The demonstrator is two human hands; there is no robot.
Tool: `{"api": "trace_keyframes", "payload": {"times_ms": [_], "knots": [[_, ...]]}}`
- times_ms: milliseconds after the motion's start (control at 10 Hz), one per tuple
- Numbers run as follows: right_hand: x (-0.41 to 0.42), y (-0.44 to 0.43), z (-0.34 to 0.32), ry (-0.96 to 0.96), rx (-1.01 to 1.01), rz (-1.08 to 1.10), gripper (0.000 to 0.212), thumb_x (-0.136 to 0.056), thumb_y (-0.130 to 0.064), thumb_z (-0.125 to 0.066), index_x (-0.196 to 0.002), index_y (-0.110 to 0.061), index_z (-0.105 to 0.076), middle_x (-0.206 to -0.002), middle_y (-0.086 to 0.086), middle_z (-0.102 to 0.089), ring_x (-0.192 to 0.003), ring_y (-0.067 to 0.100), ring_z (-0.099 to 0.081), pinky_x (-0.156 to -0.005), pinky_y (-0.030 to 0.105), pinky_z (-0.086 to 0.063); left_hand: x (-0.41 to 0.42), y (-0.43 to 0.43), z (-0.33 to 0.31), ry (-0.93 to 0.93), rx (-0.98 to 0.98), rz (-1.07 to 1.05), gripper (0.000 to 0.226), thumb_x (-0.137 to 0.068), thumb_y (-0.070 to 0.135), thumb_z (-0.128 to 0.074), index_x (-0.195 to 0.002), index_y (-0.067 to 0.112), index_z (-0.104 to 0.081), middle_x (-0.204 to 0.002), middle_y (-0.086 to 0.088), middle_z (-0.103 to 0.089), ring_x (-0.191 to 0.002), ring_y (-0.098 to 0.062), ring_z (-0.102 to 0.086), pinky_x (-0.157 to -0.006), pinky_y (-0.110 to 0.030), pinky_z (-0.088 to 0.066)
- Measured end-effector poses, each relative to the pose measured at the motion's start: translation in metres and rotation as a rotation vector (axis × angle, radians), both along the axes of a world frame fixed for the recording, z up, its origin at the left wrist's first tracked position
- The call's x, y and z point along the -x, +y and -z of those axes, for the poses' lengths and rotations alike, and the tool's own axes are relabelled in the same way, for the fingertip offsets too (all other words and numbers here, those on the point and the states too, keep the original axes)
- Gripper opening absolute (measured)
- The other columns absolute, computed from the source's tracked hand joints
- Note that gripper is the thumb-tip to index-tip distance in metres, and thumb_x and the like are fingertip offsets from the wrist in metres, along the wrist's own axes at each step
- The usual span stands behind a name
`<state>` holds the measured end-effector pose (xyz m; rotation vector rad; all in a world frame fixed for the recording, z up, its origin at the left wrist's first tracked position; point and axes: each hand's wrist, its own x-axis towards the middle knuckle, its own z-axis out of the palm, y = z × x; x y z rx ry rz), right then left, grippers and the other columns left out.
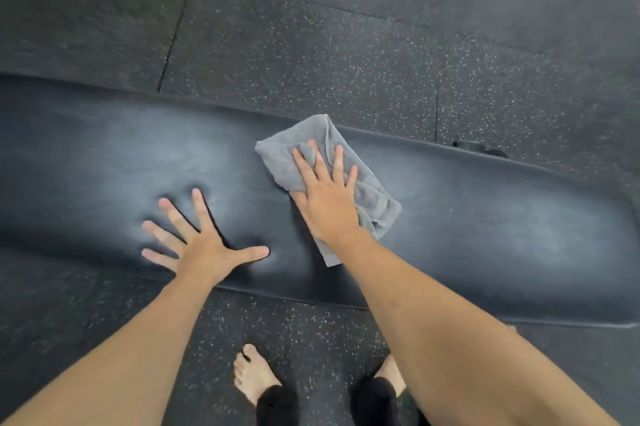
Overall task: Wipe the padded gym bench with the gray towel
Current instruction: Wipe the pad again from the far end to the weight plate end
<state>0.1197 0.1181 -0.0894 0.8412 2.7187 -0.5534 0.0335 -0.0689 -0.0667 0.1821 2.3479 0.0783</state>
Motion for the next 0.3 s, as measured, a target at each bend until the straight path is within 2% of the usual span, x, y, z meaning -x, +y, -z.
{"api": "trace_keyframes", "payload": {"times_ms": [100,200,300], "knots": [[0.0,0.023,-0.003,0.024,0.009,0.007,0.06,-0.106,-0.041,-0.038,-0.161,-0.034,-0.016,-0.171,-0.012,-0.009,-0.158,0.03,0.004,-0.124,0.06,-0.004,0.001,0.001,0.001,-0.041,-0.028,0.012,0.16,-0.055,0.085,-0.078,-0.148,0.038,0.044,-0.15,-0.012,0.059,-0.144,-0.049,0.043,-0.115,-0.074,0.015],[0.001,0.033,-0.022,-0.097,0.048,-0.012,0.064,-0.103,-0.043,-0.04,-0.161,-0.035,-0.013,-0.171,-0.01,-0.005,-0.158,0.026,0.001,-0.122,0.063,-0.01,0.01,-0.001,-0.008,-0.143,0.004,0.027,0.154,-0.065,0.081,-0.077,-0.146,0.036,0.046,-0.147,-0.014,0.061,-0.142,-0.052,0.044,-0.117,-0.075,0.011],[0.012,0.026,-0.071,-0.164,0.025,0.001,0.067,-0.1,-0.052,-0.04,-0.16,-0.036,-0.016,-0.171,-0.002,-0.005,-0.158,0.025,-0.004,-0.123,0.061,-0.008,0.038,-0.011,-0.042,-0.256,-0.104,-0.002,0.126,-0.085,0.061,-0.075,-0.16,0.038,0.023,-0.168,-0.014,0.033,-0.157,-0.044,0.017,-0.127,-0.062,-0.006]]}}
